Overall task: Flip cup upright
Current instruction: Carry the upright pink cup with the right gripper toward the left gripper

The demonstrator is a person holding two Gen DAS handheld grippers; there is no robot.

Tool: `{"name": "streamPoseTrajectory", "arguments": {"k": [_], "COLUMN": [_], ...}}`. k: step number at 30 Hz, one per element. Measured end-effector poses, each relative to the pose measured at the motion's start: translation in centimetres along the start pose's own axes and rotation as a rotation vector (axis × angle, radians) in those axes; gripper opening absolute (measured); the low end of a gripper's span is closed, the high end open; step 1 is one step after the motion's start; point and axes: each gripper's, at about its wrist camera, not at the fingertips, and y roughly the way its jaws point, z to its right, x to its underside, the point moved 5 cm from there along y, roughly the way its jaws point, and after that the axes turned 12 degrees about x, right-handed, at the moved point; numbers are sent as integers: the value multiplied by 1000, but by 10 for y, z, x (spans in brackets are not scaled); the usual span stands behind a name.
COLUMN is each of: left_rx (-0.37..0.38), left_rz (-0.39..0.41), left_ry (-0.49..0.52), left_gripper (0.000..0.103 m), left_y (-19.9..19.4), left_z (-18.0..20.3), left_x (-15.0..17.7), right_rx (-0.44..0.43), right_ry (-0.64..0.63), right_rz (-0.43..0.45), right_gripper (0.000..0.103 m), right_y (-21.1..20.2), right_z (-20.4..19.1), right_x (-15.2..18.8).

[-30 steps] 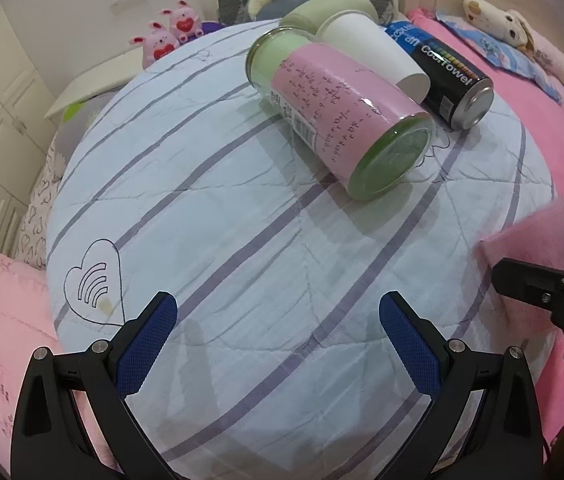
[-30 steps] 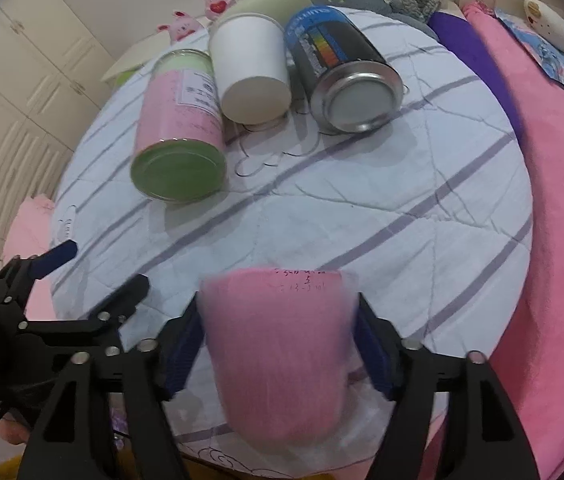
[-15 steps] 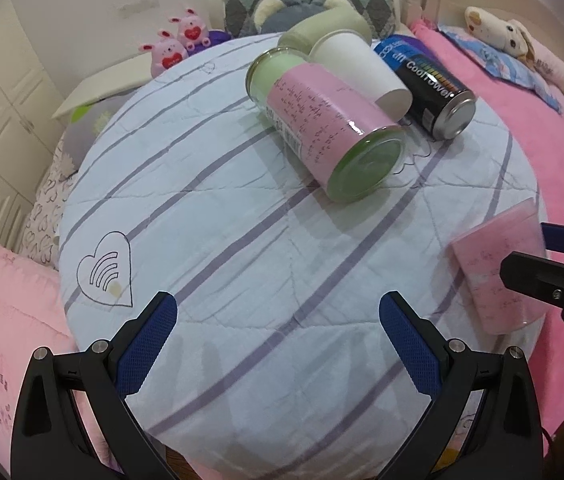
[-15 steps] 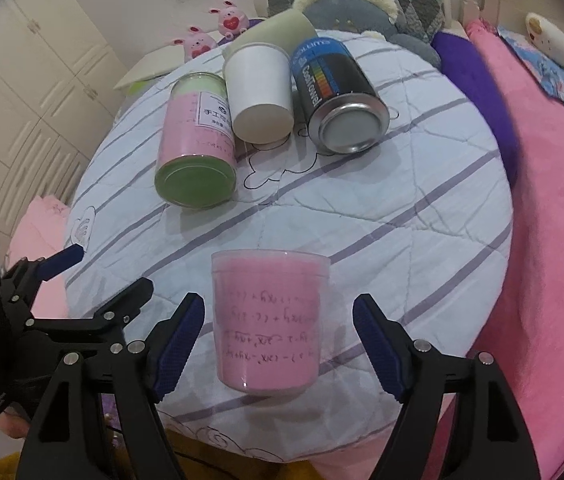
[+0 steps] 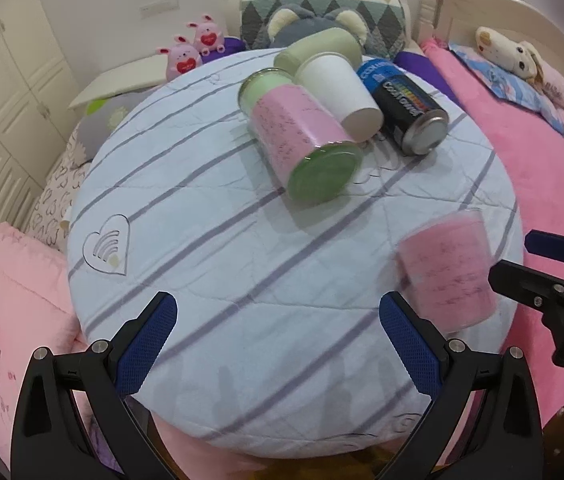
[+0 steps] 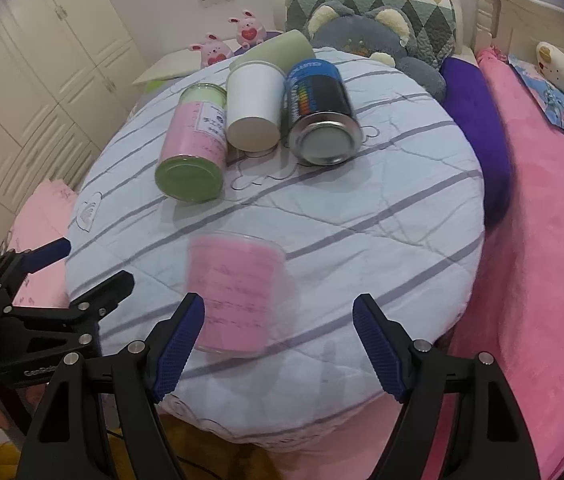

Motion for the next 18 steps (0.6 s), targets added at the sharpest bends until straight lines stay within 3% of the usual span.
{"name": "streamPoseTrajectory", "arguments": {"k": [8, 18], "left_rx": [52, 59], "left_rz": [-34, -57], "left_ry": [-48, -95], "left_gripper": [102, 102], "left_y": [4, 13], "left_z": [34, 58], "left_x": [-4, -16], "right_rx": [16, 20], "right_ry": [-52, -90], "right_rz": [-5, -20], "right_gripper": [78, 78], "right_y": [8, 23], "right_z": [25, 48], "right_x": [3, 2]}}
